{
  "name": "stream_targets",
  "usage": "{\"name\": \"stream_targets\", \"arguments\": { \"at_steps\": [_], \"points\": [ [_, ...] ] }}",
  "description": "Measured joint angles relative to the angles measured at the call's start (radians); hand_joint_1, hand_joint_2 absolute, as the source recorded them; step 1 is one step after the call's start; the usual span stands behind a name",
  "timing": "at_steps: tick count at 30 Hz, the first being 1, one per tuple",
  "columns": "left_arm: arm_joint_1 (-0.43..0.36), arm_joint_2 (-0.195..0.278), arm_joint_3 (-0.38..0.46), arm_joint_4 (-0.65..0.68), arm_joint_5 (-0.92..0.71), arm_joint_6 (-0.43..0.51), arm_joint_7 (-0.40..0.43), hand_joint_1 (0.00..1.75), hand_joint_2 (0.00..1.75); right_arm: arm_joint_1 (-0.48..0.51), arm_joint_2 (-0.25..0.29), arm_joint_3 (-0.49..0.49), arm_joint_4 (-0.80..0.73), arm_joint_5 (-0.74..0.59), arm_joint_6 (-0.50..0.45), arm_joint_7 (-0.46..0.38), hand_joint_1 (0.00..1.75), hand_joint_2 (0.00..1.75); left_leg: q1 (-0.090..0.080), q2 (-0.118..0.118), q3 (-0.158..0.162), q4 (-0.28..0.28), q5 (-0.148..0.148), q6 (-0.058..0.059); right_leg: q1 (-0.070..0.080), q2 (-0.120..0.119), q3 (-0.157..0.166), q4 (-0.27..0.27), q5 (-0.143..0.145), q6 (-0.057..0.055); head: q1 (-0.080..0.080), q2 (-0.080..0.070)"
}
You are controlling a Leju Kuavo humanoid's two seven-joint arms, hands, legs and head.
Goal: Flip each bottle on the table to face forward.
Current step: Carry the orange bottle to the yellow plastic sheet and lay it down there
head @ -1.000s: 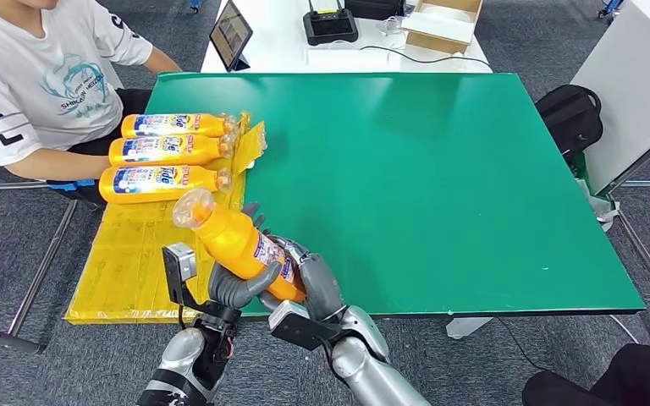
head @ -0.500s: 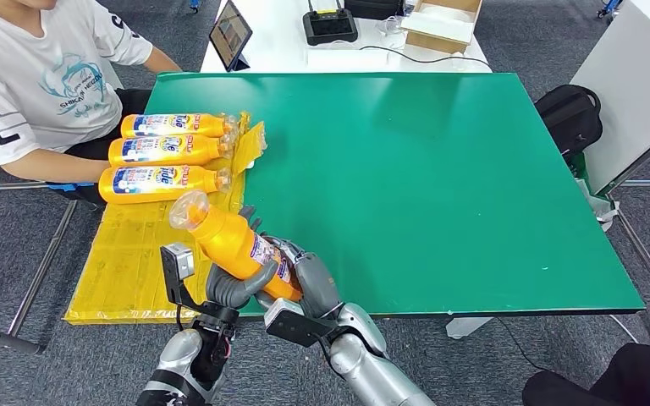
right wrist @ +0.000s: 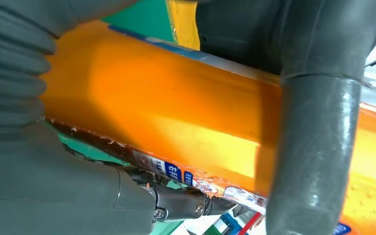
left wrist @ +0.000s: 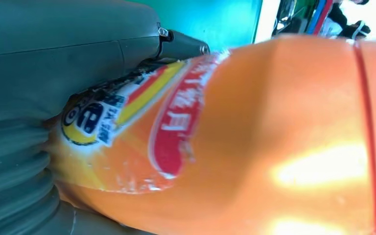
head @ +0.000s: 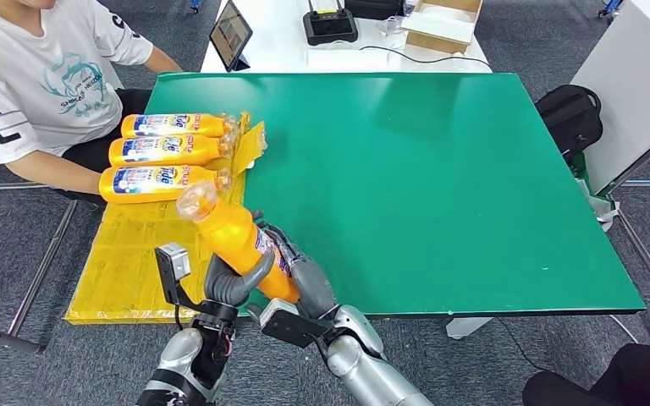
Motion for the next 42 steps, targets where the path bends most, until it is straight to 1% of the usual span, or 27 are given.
{"name": "stream_targets", "arguments": {
  "at_steps": [14,17,20,23,27,30,36,40,42],
  "points": [
    [0.003,0.000,0.003,-0.028,0.019,0.008,0.010,1.75,1.75,-0.008,0.004,0.001,0.003,-0.004,-0.002,0.007,0.00,0.00,0.000,0.000,0.000,0.000,0.000,0.000,0.000,0.000,0.000,0.000,0.000,0.000,0.000,0.000],
    [0.004,0.000,0.002,-0.032,0.008,0.031,0.005,1.75,1.75,-0.011,0.006,0.000,0.005,-0.007,-0.004,0.007,0.00,0.00,0.000,0.000,0.000,0.000,0.000,0.000,0.000,0.000,0.000,0.000,0.000,0.000,0.000,0.000],
    [0.003,-0.001,0.001,-0.032,-0.026,0.085,-0.016,1.75,1.75,-0.010,0.008,0.000,0.006,-0.011,-0.013,0.006,0.00,0.00,0.000,0.000,0.000,0.000,0.000,0.000,0.000,0.000,0.000,0.000,0.000,0.000,0.000,0.000],
    [-0.003,-0.004,0.005,-0.032,-0.024,0.120,-0.032,1.75,1.75,-0.008,0.009,0.000,0.000,-0.013,-0.028,0.005,0.00,0.00,0.000,0.000,0.000,0.000,0.000,0.000,0.000,0.000,0.000,0.000,0.000,0.000,0.000,0.000],
    [-0.022,-0.004,0.028,-0.032,-0.037,0.192,-0.066,1.75,1.75,0.004,0.008,-0.001,-0.019,-0.019,-0.039,0.005,0.00,0.00,0.000,0.000,0.000,0.000,0.000,0.000,0.000,0.000,0.000,0.000,0.000,0.000,0.000,0.000],
    [-0.036,-0.004,0.046,-0.033,-0.049,0.224,-0.082,1.75,1.75,0.013,0.008,-0.001,-0.032,-0.025,-0.041,0.005,0.00,0.00,0.000,0.000,0.000,0.000,0.000,0.000,0.000,0.000,0.000,0.000,0.000,0.000,0.000,0.000],
    [-0.064,-0.004,0.095,-0.032,-0.122,0.390,-0.144,1.75,1.75,0.018,0.006,-0.002,-0.051,-0.040,-0.050,0.003,0.00,0.00,0.000,0.000,0.000,0.000,0.000,0.000,0.000,0.000,0.000,0.000,0.000,0.000,0.000,0.000],
    [-0.080,-0.003,0.124,-0.032,-0.163,0.461,-0.170,1.75,1.75,0.019,0.006,-0.002,-0.058,-0.047,-0.051,0.001,0.00,0.00,0.000,0.000,0.000,0.000,0.000,0.000,0.000,0.000,0.000,0.000,0.000,0.000,0.000,0.000],
    [-0.088,-0.002,0.135,-0.031,-0.223,0.541,-0.187,1.75,1.75,0.019,0.006,-0.002,-0.059,-0.053,-0.052,-0.005,0.00,0.00,0.000,0.000,0.000,0.000,0.000,0.000,0.000,0.000,0.000,0.000,0.000,0.000,0.000,0.000]
  ]
}}
